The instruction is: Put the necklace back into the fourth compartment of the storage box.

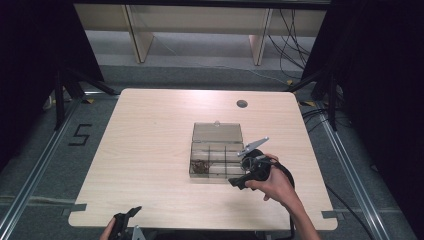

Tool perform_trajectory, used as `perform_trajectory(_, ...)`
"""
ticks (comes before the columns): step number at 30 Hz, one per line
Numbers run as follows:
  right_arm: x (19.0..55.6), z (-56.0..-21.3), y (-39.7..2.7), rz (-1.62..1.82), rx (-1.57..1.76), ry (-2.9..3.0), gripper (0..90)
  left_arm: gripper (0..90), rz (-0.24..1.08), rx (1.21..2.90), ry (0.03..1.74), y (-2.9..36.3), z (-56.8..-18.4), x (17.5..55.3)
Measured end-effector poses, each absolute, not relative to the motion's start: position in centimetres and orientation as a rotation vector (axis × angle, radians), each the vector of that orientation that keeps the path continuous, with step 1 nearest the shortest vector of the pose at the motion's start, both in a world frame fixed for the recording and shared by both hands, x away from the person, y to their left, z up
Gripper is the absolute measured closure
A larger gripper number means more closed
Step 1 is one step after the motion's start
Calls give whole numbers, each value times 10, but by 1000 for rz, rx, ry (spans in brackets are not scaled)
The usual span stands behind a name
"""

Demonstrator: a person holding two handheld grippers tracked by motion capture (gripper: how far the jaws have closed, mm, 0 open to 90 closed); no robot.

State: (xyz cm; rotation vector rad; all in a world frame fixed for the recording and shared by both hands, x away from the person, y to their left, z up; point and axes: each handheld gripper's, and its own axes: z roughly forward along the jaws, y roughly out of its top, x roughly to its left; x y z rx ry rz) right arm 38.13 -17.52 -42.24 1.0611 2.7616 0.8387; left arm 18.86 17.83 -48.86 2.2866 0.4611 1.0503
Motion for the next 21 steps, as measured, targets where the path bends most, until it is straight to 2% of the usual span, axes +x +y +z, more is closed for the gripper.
perform_trajectory(21, 361, -441, -188, 911, 1030, 2721, 236, 157, 1059, 2294, 447, 178, -488, 189)
